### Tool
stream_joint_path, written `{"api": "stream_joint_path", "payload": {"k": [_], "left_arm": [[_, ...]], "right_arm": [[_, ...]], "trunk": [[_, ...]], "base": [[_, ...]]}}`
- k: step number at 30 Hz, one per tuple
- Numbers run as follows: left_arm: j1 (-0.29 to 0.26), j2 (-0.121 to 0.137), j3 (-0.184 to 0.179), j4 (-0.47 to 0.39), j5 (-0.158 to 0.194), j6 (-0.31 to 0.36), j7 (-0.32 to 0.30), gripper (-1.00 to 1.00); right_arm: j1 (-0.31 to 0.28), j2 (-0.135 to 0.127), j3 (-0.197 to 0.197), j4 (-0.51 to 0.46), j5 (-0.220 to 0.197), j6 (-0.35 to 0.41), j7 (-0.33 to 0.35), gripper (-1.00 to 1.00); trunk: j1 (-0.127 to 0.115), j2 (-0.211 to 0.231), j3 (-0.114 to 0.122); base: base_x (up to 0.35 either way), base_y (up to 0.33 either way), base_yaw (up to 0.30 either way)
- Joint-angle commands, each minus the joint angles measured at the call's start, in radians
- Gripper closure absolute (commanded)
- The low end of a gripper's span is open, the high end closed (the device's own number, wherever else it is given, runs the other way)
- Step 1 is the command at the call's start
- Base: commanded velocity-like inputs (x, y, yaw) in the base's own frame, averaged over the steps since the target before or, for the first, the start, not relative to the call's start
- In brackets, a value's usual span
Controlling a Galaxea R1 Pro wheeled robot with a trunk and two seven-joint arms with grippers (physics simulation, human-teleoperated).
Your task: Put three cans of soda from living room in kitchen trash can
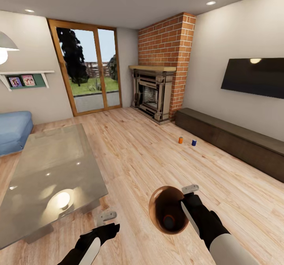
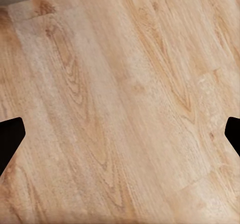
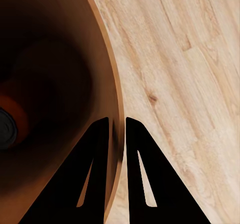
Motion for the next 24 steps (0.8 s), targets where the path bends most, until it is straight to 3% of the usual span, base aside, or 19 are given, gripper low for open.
{"api": "stream_joint_path", "payload": {"k": [1,19,21,24], "left_arm": [[0.000,0.000,0.000,0.001,0.000,-0.001,0.000,-1.00],[0.000,0.000,0.001,0.007,0.006,0.002,0.003,-1.00],[0.000,0.000,0.001,0.007,0.006,0.002,0.003,-1.00],[0.000,0.000,0.001,0.007,0.006,0.002,0.003,-1.00]], "right_arm": [[0.000,0.000,0.000,-0.001,0.005,0.000,0.003,1.00],[0.000,-0.001,-0.012,-0.001,-0.007,0.003,0.012,1.00],[0.000,-0.003,-0.013,-0.001,-0.009,0.004,0.043,1.00],[-0.002,-0.006,-0.014,0.000,-0.009,0.011,0.143,1.00]], "trunk": [[0.000,0.000,0.000],[0.000,0.000,0.000],[0.000,0.000,0.000],[0.000,0.000,0.000]], "base": [[0.000,0.000,0.000],[0.000,0.000,0.000],[0.000,0.000,0.000],[0.000,0.000,0.000]]}}
